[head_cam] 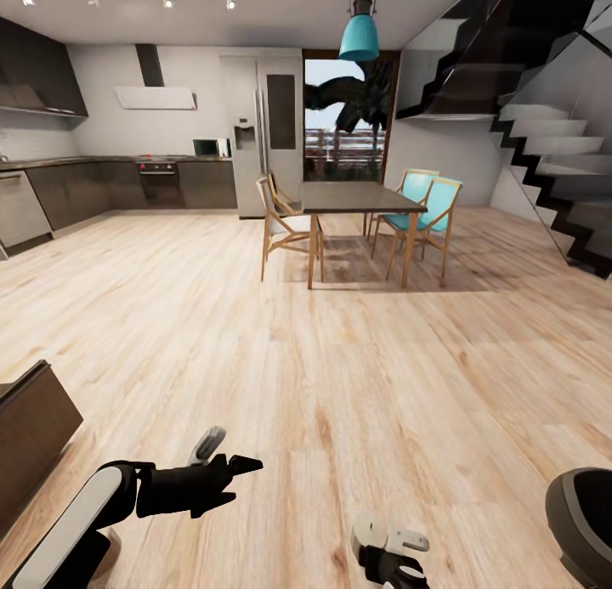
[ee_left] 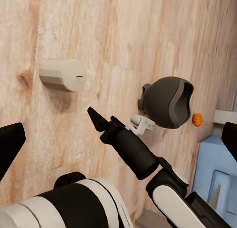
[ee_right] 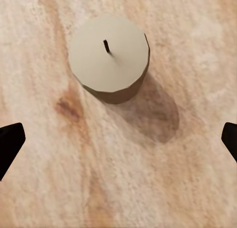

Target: Place each of the two pumpkins and all three candles from the living room inside a cabinet in the living room (use any cabinet), then make sure every cabinet is closed, and position the cauldron so it is next to a table in the living room.

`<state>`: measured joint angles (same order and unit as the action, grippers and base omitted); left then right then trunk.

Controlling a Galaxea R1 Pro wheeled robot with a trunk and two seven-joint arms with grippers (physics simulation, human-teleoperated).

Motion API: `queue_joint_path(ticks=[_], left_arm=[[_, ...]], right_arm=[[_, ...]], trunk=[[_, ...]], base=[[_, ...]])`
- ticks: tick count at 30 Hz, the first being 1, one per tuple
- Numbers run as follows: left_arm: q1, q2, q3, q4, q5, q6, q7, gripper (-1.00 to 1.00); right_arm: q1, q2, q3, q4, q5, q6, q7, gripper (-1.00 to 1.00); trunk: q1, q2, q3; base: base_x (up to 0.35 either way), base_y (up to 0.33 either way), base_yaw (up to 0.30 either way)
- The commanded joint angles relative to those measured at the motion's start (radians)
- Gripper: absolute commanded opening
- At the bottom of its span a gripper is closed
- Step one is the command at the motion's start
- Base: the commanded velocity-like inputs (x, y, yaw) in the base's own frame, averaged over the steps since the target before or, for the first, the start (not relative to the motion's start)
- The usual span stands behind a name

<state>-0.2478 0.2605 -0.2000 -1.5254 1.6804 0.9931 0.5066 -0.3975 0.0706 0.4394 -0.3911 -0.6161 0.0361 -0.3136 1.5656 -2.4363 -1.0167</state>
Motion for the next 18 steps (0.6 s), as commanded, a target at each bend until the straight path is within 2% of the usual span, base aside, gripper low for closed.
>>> queue_joint_path(ticks=[1, 9, 18], left_arm=[[-0.001, 0.001, -0.001, -0.001, 0.011, -0.001, 0.01, 1.0], [-0.001, 0.001, -0.001, -0.001, 0.011, -0.001, 0.01, 1.0], [-0.001, 0.001, -0.001, -0.001, 0.01, -0.001, 0.01, 1.0]], right_arm=[[0.0, -0.001, 0.008, -0.002, -0.005, 0.004, -0.009, 1.0], [-0.001, 0.0, 0.008, -0.002, -0.005, 0.004, -0.009, 1.0], [-0.001, 0.0, 0.009, -0.002, -0.005, 0.004, -0.009, 1.0]], trunk=[[0.004, -0.008, -0.004], [0.034, -0.064, -0.029], [0.038, -0.066, -0.064]], base=[[0.0, 0.0, 0.0], [0.0, 0.0, 0.0], [0.0, 0.0, 0.0]])
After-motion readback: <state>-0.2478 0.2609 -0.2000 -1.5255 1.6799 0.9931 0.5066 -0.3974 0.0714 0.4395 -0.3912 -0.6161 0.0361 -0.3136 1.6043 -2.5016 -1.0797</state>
